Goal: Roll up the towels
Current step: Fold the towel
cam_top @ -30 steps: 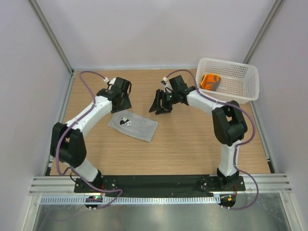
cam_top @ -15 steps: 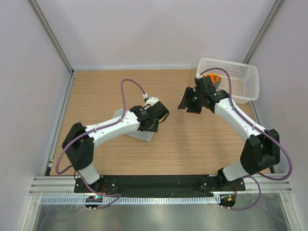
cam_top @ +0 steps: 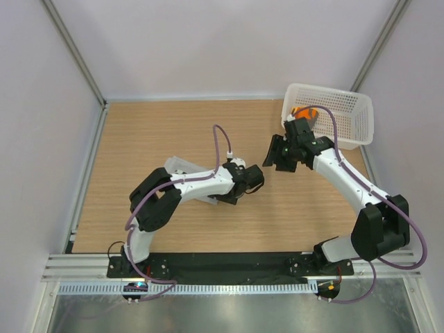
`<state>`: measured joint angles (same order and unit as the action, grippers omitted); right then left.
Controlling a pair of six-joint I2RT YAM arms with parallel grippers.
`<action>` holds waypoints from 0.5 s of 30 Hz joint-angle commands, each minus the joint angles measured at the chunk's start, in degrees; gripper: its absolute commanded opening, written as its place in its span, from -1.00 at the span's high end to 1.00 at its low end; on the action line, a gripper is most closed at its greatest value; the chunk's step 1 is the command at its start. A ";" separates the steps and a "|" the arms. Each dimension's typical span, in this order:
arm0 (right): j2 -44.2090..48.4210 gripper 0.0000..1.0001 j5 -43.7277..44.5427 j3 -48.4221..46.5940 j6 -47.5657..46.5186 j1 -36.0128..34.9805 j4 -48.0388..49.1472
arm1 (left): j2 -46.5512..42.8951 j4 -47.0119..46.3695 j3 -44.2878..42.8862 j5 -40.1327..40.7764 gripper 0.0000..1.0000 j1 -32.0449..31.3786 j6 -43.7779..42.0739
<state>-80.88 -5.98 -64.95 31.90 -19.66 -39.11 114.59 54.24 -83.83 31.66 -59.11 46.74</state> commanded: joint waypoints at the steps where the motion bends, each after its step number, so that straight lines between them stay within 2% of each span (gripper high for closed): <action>1: 2.13 -0.16 0.44 -0.01 -1.49 0.59 -0.53 | 1.42 2.98 -2.04 4.38 -0.15 0.14 2.21; 4: 2.31 -0.16 0.27 0.26 -1.58 0.94 -0.35 | 2.39 2.72 -1.25 3.76 -0.13 0.14 2.21; 10: 1.52 -0.17 -0.26 0.26 -2.02 1.64 -0.44 | 2.57 2.01 1.65 4.02 0.05 0.14 3.44; 13: 1.25 -0.16 -0.52 0.52 -2.19 1.91 -0.44 | 2.57 1.14 2.79 4.64 0.27 0.14 3.53; 14: 1.25 -0.16 -0.61 0.70 -2.28 1.99 -0.35 | 2.66 0.96 2.88 4.64 0.48 0.14 3.45; 15: 1.25 -0.16 -0.70 0.70 -2.28 2.08 -0.35 | 2.75 0.78 2.89 4.38 0.60 0.14 3.18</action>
<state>-80.73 -6.17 -64.55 30.50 -17.98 -39.29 117.34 55.68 -82.00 34.00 -59.13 48.58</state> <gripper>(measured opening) 0.582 0.250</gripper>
